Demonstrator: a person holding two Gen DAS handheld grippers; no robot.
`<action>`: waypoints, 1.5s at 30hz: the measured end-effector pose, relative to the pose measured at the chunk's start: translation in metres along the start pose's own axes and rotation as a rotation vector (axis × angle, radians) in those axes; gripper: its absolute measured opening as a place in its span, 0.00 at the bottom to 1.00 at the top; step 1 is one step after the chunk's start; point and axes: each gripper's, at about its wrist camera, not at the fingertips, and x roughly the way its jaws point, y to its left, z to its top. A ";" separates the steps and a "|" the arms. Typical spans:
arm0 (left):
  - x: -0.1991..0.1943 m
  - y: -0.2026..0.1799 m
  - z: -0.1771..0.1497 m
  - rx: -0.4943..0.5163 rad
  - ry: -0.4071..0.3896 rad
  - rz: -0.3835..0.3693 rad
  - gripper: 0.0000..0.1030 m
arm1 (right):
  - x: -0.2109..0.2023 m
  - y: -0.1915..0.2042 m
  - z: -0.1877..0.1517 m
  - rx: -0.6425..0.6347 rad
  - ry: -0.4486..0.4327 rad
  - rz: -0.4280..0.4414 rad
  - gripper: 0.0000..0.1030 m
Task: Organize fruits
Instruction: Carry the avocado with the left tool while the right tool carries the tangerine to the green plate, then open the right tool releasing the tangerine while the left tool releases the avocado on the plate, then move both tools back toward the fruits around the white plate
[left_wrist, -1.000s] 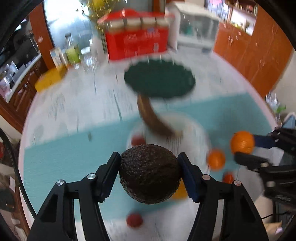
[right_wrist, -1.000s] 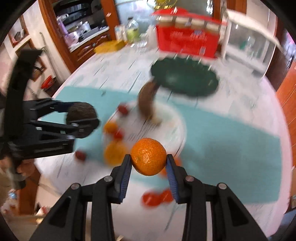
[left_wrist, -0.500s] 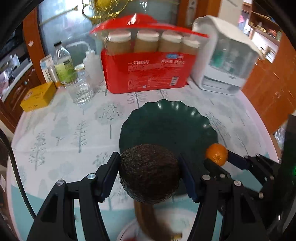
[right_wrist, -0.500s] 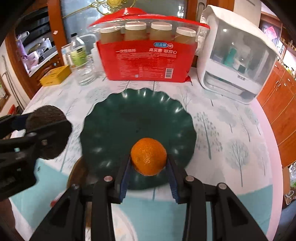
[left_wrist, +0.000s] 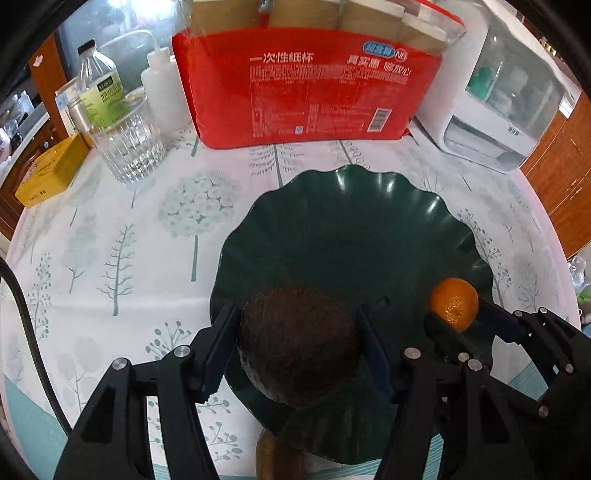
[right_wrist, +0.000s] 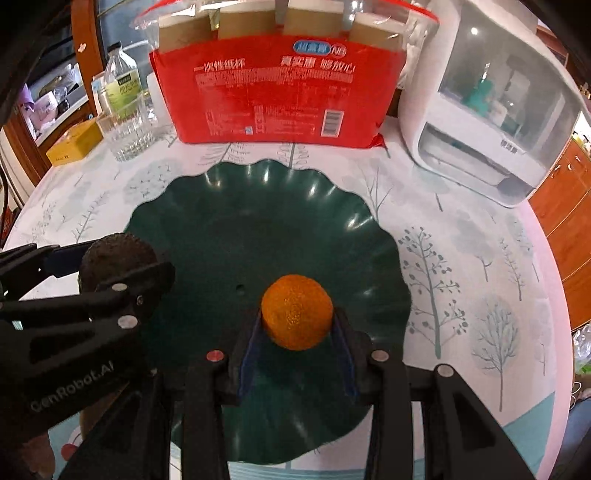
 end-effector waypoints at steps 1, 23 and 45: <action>-0.002 0.001 0.000 -0.001 -0.009 -0.009 0.59 | 0.001 0.000 -0.001 -0.001 0.006 0.000 0.38; -0.093 -0.002 -0.019 0.021 -0.126 -0.091 0.83 | -0.090 0.010 -0.019 -0.039 -0.162 0.010 0.66; -0.246 0.000 -0.127 0.023 -0.249 -0.072 0.83 | -0.229 0.007 -0.095 0.005 -0.239 0.008 0.66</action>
